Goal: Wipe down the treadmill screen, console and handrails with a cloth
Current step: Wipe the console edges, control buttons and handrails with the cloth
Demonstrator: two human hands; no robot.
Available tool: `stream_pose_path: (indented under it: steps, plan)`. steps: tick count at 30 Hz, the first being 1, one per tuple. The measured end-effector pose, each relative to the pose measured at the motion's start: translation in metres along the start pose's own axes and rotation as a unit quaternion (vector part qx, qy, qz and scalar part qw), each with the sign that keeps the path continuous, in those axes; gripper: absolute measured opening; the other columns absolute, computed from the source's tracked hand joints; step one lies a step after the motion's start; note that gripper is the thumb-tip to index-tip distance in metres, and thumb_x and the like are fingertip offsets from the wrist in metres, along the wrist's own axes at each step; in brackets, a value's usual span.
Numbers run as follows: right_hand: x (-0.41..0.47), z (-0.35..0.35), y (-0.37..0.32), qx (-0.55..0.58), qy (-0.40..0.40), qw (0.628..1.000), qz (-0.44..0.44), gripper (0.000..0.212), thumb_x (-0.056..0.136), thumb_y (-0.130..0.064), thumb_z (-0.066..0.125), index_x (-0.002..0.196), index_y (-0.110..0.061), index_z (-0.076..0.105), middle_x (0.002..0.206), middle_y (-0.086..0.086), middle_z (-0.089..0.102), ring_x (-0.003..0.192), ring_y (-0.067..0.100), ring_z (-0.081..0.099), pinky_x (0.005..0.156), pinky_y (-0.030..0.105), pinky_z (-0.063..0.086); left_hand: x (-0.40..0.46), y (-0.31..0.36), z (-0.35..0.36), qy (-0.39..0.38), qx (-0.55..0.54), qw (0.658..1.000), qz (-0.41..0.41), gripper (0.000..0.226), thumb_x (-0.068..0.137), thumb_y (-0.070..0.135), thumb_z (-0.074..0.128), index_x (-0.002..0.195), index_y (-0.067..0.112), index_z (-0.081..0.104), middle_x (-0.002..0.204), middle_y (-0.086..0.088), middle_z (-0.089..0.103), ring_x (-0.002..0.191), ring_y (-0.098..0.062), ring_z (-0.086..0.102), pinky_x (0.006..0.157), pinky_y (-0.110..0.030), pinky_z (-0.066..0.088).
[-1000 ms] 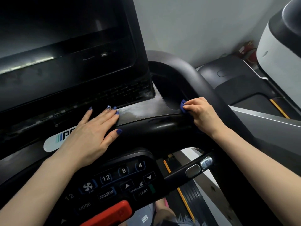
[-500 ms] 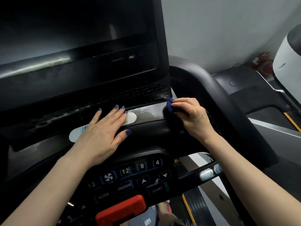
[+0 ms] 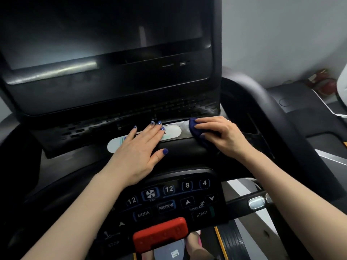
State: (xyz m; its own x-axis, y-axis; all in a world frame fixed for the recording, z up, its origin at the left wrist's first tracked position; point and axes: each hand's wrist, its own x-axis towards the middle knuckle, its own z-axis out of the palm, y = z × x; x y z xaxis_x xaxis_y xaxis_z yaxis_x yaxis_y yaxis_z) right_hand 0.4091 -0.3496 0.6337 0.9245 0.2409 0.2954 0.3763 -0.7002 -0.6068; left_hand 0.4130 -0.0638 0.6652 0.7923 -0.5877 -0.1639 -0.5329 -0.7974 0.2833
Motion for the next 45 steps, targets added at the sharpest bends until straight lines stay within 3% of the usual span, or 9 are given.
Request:
stream_pose_path:
  steps: [4,9,13,15,22,28,33,39,45]
  plan:
    - [0.022,0.020,-0.024,0.009,-0.035,0.999,0.005,0.028,0.085,-0.017,0.063,0.111,-0.012,0.074,0.123,0.002,0.067,0.113,0.017,0.057,0.101,0.021,0.039,-0.001,-0.001,0.003,0.005,-0.001,1.000,-0.001,0.086,0.086,0.072,-0.007,0.158,0.027,0.006,0.161,0.017,-0.010,0.147,0.003,-0.016,0.121,-0.031,-0.011]
    - [0.017,0.010,-0.017,0.014,-0.078,0.997,-0.025,0.038,0.083,-0.005,0.066,0.120,-0.013,0.069,0.127,0.000,0.064,0.119,0.014,0.056,0.106,0.019,0.038,-0.017,-0.016,-0.004,0.024,-0.018,1.000,-0.007,0.079,0.089,0.068,0.000,0.157,0.028,0.008,0.162,0.017,-0.006,0.146,0.007,-0.016,0.121,-0.030,-0.012]
    - [0.032,0.020,-0.029,0.023,-0.074,0.997,0.018,0.048,0.081,-0.001,0.068,0.127,-0.013,0.061,0.126,-0.002,0.064,0.115,0.015,0.057,0.099,0.009,0.035,-0.042,-0.045,-0.010,0.038,-0.008,0.999,-0.032,0.077,0.092,0.065,0.003,0.157,0.026,0.013,0.163,0.015,0.002,0.147,0.005,-0.010,0.122,-0.032,-0.008]
    - [0.037,0.029,-0.037,0.034,-0.093,0.995,-0.008,0.045,0.081,-0.004,0.066,0.125,-0.012,0.062,0.126,-0.003,0.063,0.115,0.011,0.056,0.098,0.008,0.035,-0.053,-0.056,-0.009,0.038,-0.005,0.998,-0.040,0.076,0.093,0.065,0.004,0.157,0.026,0.015,0.163,0.013,0.004,0.148,0.005,-0.008,0.123,-0.033,-0.006]
    - [0.042,0.029,-0.040,0.016,-0.091,0.995,-0.048,0.035,0.082,-0.004,0.066,0.116,-0.010,0.068,0.129,0.001,0.062,0.120,0.014,0.056,0.104,0.021,0.040,-0.085,-0.081,0.001,0.045,-0.017,0.996,-0.069,0.072,0.095,0.063,0.005,0.156,0.027,0.017,0.163,0.015,0.005,0.146,0.009,-0.007,0.123,-0.031,-0.003]
    - [0.049,0.035,-0.051,0.003,-0.158,0.982,-0.101,0.034,0.085,-0.008,0.060,0.118,-0.009,0.067,0.130,-0.004,0.060,0.123,0.007,0.051,0.107,0.016,0.035,-0.084,-0.082,0.004,0.058,-0.032,0.996,-0.059,0.074,0.095,0.063,0.005,0.157,0.024,0.019,0.163,0.014,0.008,0.149,0.004,-0.002,0.122,-0.032,-0.001]
    - [0.065,0.053,-0.075,-0.012,-0.164,0.980,-0.110,0.032,0.084,-0.008,0.060,0.115,-0.007,0.068,0.129,0.003,0.064,0.121,0.014,0.054,0.107,0.017,0.035,-0.084,-0.082,0.009,0.069,-0.041,0.995,-0.057,0.069,0.096,0.055,0.011,0.156,0.023,0.019,0.163,0.013,0.009,0.150,0.000,0.001,0.123,-0.036,0.002]
    - [0.068,0.050,-0.079,-0.003,-0.212,0.972,-0.098,0.032,0.087,-0.006,0.062,0.118,-0.011,0.068,0.133,-0.001,0.061,0.124,0.009,0.051,0.107,0.010,0.031,-0.090,-0.089,0.004,0.062,-0.032,0.996,-0.051,0.072,0.094,0.059,0.005,0.157,0.026,0.014,0.163,0.015,0.004,0.148,0.005,-0.007,0.121,-0.030,-0.008]
    - [0.075,0.079,-0.103,-0.008,-0.207,0.972,-0.114,0.034,0.087,-0.011,0.058,0.120,-0.012,0.067,0.134,0.000,0.061,0.126,0.013,0.052,0.109,0.019,0.034,-0.112,-0.108,0.011,0.067,-0.034,0.994,-0.083,0.076,0.093,0.066,0.000,0.156,0.026,0.013,0.163,0.013,0.003,0.148,0.005,-0.008,0.124,-0.037,-0.002]
